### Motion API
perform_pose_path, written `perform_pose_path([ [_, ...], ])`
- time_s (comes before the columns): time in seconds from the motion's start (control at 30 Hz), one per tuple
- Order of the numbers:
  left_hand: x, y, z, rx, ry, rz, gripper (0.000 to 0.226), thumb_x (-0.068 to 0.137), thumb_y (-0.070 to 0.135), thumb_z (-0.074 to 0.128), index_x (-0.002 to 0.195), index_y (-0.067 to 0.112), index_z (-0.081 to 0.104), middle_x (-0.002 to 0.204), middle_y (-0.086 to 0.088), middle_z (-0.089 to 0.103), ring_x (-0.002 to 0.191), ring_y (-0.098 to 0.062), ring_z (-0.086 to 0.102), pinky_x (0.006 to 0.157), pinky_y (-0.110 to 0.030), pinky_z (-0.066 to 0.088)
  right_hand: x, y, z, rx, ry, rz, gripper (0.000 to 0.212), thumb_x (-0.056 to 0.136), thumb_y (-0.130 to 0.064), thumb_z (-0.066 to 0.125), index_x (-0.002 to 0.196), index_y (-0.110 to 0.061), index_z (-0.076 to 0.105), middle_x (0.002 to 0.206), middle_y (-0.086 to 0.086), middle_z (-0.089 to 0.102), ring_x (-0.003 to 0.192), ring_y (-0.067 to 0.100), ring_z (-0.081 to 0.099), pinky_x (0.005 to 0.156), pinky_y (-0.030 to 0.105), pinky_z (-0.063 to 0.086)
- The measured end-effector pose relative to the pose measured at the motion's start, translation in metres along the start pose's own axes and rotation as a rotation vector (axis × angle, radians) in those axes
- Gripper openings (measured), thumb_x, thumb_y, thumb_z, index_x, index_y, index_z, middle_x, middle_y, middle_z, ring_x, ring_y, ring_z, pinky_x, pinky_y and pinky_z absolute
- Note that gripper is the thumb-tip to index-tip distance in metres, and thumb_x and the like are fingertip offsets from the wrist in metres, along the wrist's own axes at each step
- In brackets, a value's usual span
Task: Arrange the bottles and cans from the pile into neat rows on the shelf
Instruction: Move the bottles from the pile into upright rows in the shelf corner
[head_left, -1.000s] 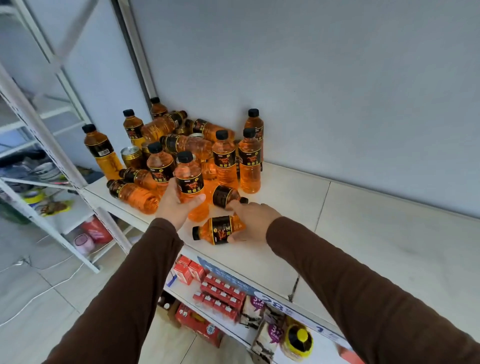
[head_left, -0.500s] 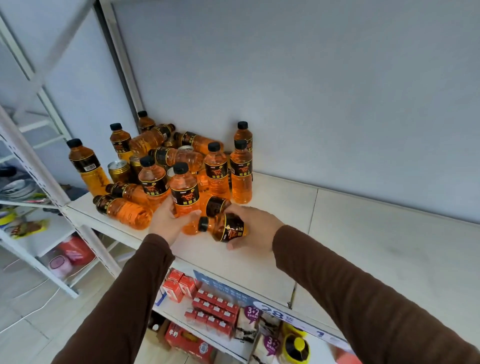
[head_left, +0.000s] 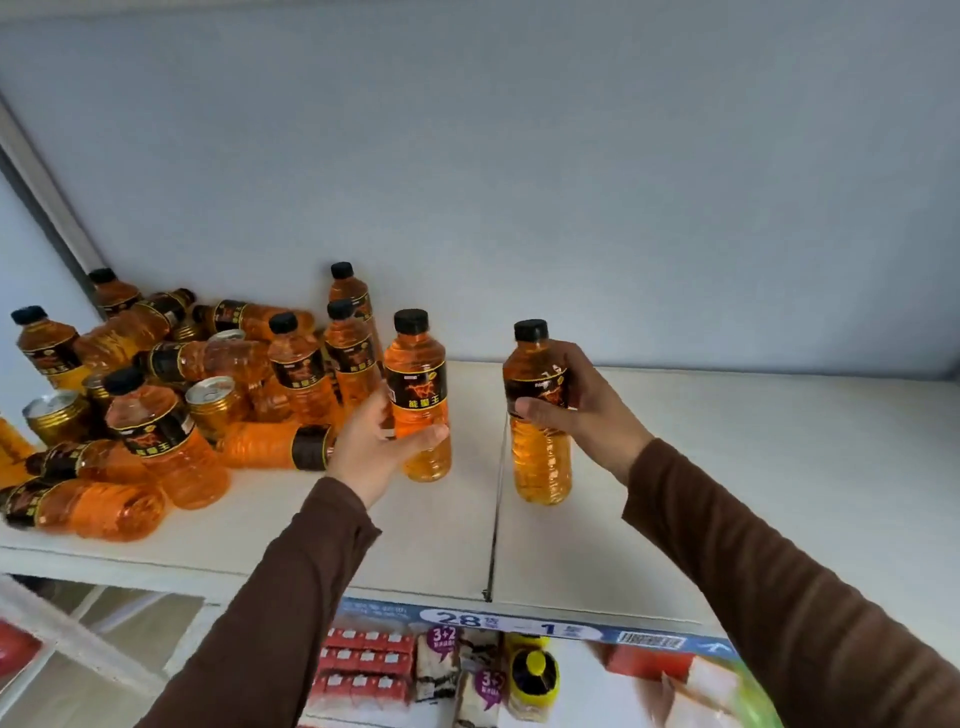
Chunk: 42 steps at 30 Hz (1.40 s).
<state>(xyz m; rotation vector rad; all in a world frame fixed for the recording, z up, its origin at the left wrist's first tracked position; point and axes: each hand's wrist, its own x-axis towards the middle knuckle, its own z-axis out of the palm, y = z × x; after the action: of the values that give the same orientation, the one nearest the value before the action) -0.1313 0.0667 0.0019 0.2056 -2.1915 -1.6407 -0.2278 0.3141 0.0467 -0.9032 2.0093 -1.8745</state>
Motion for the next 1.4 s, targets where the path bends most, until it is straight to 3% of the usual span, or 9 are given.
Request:
perform_pose_path([
  [0.1,0.008,0.005,0.043,-0.023,-0.100,0.013,0.068,0.059,0.056,0.086,0.120,0.038,0.060,0.113,0.014,0.071,0.107,-0.009,0.065,0.092,-0.037,0.050,-0.022,-0.004,-0.032,-0.009,0.144,-0.011,0.051,0.084,-0.014,0.077,0.126,-0.025,0.050,0.109,0.001,0.068,0.101,0.015,0.067,0.077,0.020,0.053],
  [0.23,0.013,0.014,0.108,-0.062,-0.247,0.040,0.060,0.062,0.050,0.087,0.115,0.036,0.062,0.108,0.016,0.071,0.100,-0.004,0.067,0.086,-0.031,0.051,-0.059,-0.009,-0.075,-0.070,0.311,-0.004,0.044,0.086,-0.025,0.074,0.123,-0.024,0.051,0.110,0.000,0.068,0.102,0.017,0.067,0.077,0.022,0.054],
  [0.37,0.009,0.028,0.173,-0.067,-0.383,0.066,0.053,0.068,0.044,0.085,0.115,0.037,0.061,0.106,0.020,0.071,0.097,0.000,0.066,0.083,-0.025,0.049,-0.104,-0.014,-0.120,-0.156,0.448,0.015,0.039,0.088,-0.032,0.071,0.122,-0.027,0.052,0.109,-0.006,0.069,0.100,0.013,0.067,0.076,0.023,0.054],
  [0.5,-0.002,0.050,0.237,-0.092,-0.489,0.075,0.052,0.067,0.046,0.083,0.113,0.039,0.059,0.103,0.023,0.070,0.095,0.004,0.065,0.079,-0.021,0.047,-0.153,-0.022,-0.171,-0.283,0.575,0.040,0.040,0.086,-0.036,0.072,0.121,-0.031,0.054,0.109,-0.011,0.070,0.101,0.009,0.066,0.085,0.030,0.053],
  [0.6,-0.012,0.068,0.284,-0.089,-0.541,0.089,0.054,0.066,0.047,0.083,0.114,0.038,0.058,0.105,0.018,0.070,0.095,0.004,0.065,0.082,-0.023,0.048,-0.187,-0.030,-0.213,-0.364,0.650,0.064,0.040,0.083,-0.040,0.074,0.118,-0.037,0.055,0.106,-0.018,0.068,0.100,0.003,0.063,0.082,0.026,0.049],
  [0.83,-0.050,0.111,0.402,-0.095,-0.549,0.108,0.057,0.061,0.045,0.085,0.111,0.037,0.060,0.105,0.016,0.071,0.095,0.003,0.065,0.082,-0.024,0.047,-0.259,-0.040,-0.319,-0.438,0.635,0.116,0.049,0.080,-0.040,0.077,0.122,-0.034,0.052,0.111,-0.013,0.066,0.104,0.007,0.062,0.088,0.031,0.049],
  [1.03,-0.070,0.135,0.482,-0.088,-0.526,0.119,0.053,0.072,0.026,0.087,0.117,0.030,0.060,0.109,0.010,0.071,0.100,-0.005,0.066,0.088,-0.031,0.050,-0.292,-0.037,-0.392,-0.413,0.661,0.120,0.053,0.077,-0.035,0.081,0.122,-0.035,0.054,0.109,-0.014,0.067,0.100,0.004,0.064,0.084,0.025,0.048],
  [1.23,-0.054,0.143,0.526,-0.060,-0.497,0.137,0.058,0.073,0.025,0.087,0.124,0.025,0.058,0.115,0.007,0.070,0.106,-0.012,0.065,0.096,-0.038,0.051,-0.282,-0.034,-0.434,-0.411,0.686,0.119,0.048,0.080,-0.027,0.080,0.117,-0.036,0.050,0.098,-0.026,0.059,0.085,-0.014,0.056,0.067,0.005,0.038],
  [1.4,-0.019,0.132,0.552,-0.043,-0.455,0.125,0.058,0.072,0.033,0.087,0.122,0.032,0.058,0.118,0.013,0.067,0.112,-0.009,0.061,0.097,-0.037,0.048,-0.244,-0.030,-0.459,-0.436,0.685,0.128,0.041,0.082,-0.020,0.078,0.113,-0.026,0.051,0.099,-0.016,0.060,0.088,-0.003,0.056,0.068,0.012,0.040],
])
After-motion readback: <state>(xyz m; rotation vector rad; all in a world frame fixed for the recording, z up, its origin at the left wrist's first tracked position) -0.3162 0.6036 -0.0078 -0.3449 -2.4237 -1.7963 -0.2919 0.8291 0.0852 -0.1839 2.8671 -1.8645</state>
